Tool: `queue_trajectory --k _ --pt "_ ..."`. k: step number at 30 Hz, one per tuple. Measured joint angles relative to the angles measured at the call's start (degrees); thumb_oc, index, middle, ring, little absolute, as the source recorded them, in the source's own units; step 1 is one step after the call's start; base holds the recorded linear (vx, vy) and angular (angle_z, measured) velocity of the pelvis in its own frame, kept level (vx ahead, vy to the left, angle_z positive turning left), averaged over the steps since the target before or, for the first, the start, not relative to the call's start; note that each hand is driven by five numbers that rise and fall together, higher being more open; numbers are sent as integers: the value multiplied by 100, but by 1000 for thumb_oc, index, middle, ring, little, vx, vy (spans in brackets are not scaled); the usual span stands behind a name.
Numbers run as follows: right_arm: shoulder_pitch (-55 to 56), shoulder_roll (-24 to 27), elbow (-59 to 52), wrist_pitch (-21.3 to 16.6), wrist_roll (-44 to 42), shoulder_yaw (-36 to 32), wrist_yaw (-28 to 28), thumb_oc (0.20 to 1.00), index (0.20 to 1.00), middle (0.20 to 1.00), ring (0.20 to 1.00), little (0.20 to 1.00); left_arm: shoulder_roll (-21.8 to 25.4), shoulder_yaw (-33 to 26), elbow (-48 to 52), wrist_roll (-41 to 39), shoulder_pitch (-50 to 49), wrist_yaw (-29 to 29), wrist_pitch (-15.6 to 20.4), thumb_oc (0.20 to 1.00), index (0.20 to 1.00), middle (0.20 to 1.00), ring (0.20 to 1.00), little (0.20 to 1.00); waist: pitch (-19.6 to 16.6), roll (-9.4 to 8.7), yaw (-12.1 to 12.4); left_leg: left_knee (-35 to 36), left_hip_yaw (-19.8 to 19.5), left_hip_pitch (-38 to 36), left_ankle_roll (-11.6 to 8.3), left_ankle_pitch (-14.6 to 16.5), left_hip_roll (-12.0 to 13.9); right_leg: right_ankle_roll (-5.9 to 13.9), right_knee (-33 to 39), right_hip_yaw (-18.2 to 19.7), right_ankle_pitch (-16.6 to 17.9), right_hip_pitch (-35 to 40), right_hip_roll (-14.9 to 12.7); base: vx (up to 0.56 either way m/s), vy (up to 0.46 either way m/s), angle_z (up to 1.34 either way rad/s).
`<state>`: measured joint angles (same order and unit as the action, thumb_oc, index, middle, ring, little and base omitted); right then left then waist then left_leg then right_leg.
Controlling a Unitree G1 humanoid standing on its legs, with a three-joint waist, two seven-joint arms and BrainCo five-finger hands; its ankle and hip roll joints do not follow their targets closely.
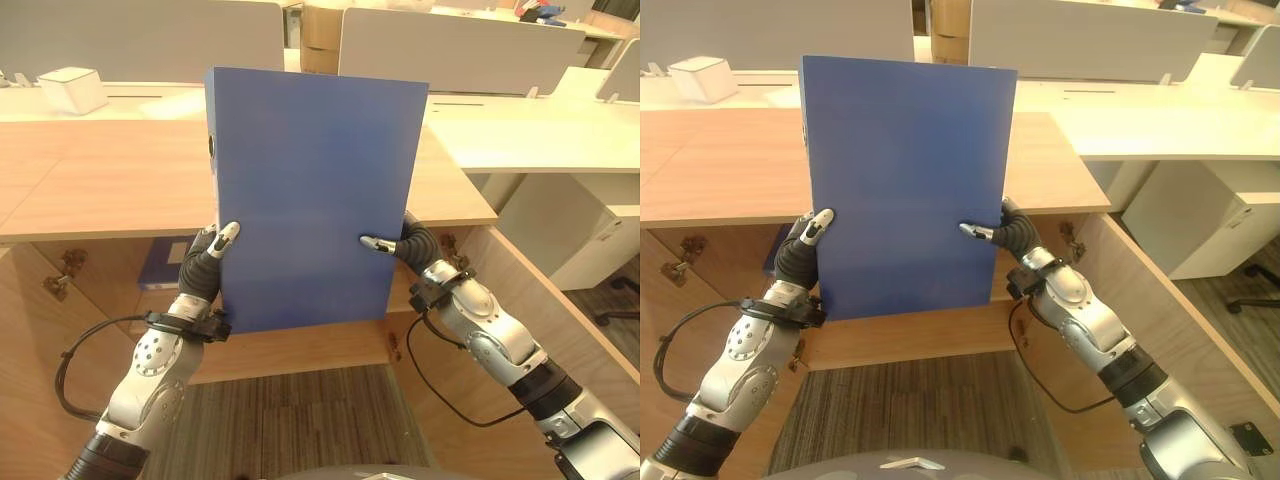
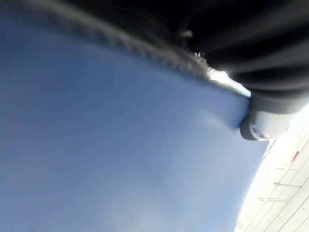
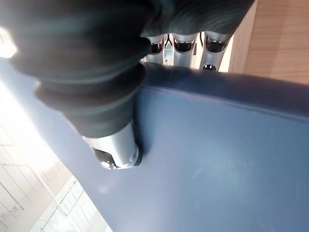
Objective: Put the empty folder in the office cabinet
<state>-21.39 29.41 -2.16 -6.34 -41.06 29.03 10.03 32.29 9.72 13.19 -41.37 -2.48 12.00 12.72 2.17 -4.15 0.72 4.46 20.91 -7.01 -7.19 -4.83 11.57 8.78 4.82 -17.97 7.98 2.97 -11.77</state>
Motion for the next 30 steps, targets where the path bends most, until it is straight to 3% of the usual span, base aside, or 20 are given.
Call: queue_trajectory --k 1,2,4,9,12,15,21,30 --pt "-1 -23 -1 -38 82 -29 0 200 200 200 200 200 -9 -18 -40 0 0 1 -12 595 595 595 595 595 7 11 2 0 -1 -4 0 0 0 0 0 0 0 4 0 0 0 0" --pt "-3 -40 -1 -90 171 -48 -15 200 200 200 200 200 -14 -25 -65 0 0 1 -16 1000 1000 1000 1000 1000 11 16 6 0 -1 -8 0 0 0 0 0 0 0 7 0 0 0 0" --pt "124 -38 -97 -119 443 -200 -12 200 200 200 200 200 -88 -134 -88 11 -84 15 -18 1000 1000 1000 1000 1000 26 38 18 3 -3 -9 3 3 0 5 1 -2 -4 14 -4 0 0 0" --pt "1284 67 -547 -272 1348 -978 -54 200 200 200 200 200 -830 -1184 -240 64 -640 -58 145 1000 1000 1000 1000 1000 88 118 107 3 -30 10 14 11 -16 23 1 -24 -25 15 -22 28 -5 2" --pt "1585 183 -635 -271 1521 -992 -6 200 200 200 200 200 -877 -1267 -369 81 -782 -133 171 1000 1000 1000 1000 1000 104 143 141 6 -54 35 14 11 -16 28 1 -53 -33 12 -25 -6 3 4" --pt "2202 188 -769 -381 1924 -1047 205 200 200 200 200 200 -1218 -1434 -927 244 -1241 -166 256 1000 1000 1000 1000 1000 179 188 157 24 -115 96 16 13 -28 85 4 -117 -81 1 -46 -27 7 12" --pt "2611 201 -449 -522 2930 -1009 177 200 200 200 200 200 -1359 -1242 -1990 703 -1728 -312 279 1000 1000 1000 1000 1000 341 204 223 2 -204 320 30 -16 -31 73 2 -166 -82 -157 -47 -32 -4 7" --pt "2426 438 -220 -624 3903 -608 -35 200 200 200 200 200 -1262 -751 -2112 1118 -1639 -421 289 1000 1000 1000 1000 1000 842 334 321 -7 -418 910 73 -192 -57 -7 -2 -341 59 -639 -65 -130 -4 11"
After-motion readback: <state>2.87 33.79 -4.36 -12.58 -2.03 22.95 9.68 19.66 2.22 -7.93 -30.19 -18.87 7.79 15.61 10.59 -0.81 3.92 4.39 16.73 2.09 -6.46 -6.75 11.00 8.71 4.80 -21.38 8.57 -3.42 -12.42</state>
